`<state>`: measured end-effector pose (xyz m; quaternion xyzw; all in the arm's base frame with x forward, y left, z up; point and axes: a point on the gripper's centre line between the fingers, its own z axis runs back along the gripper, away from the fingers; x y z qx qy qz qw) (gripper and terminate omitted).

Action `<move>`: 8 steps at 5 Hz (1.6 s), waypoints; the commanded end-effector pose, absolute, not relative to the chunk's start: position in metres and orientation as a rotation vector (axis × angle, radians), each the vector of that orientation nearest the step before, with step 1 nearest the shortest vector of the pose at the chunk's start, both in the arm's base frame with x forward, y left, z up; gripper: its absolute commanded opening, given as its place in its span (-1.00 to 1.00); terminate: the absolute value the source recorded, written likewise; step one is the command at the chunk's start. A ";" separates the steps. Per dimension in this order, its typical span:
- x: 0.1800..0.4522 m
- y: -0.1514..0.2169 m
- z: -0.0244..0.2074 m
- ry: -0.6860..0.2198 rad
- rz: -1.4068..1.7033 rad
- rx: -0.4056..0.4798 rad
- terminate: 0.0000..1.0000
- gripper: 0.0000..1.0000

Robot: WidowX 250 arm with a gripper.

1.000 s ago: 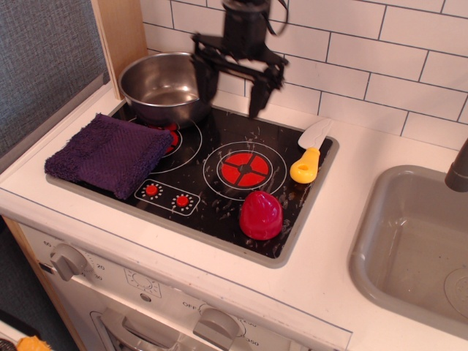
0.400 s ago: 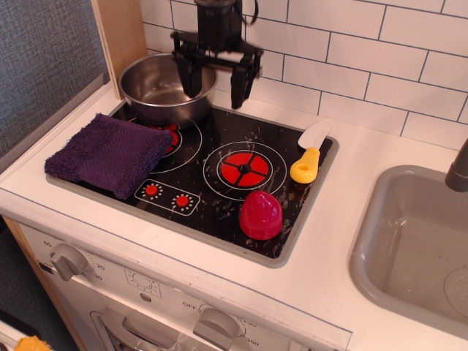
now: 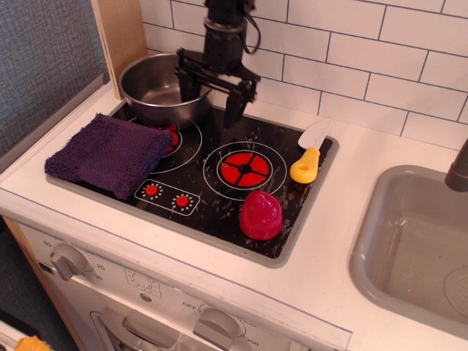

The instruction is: Place the metal pot on the purple cloth.

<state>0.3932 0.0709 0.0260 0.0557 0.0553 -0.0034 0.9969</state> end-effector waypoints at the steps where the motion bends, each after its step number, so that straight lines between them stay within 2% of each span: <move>1: 0.395 0.066 0.046 0.034 -0.022 0.130 -1.00 -1.00; 3: 0.383 0.072 0.089 -0.195 0.080 0.044 -1.00 -1.00; 4: 0.360 0.075 0.125 -0.276 0.104 0.041 -1.00 -1.00; 5: 0.325 0.080 0.139 -0.262 0.105 0.069 -1.00 -1.00; 6: 0.291 0.088 0.130 -0.187 0.146 0.096 -1.00 -1.00; 7: 0.277 0.094 0.117 -0.159 0.176 0.102 -1.00 -1.00; 8: 0.277 0.103 0.105 -0.142 0.197 0.120 -1.00 -1.00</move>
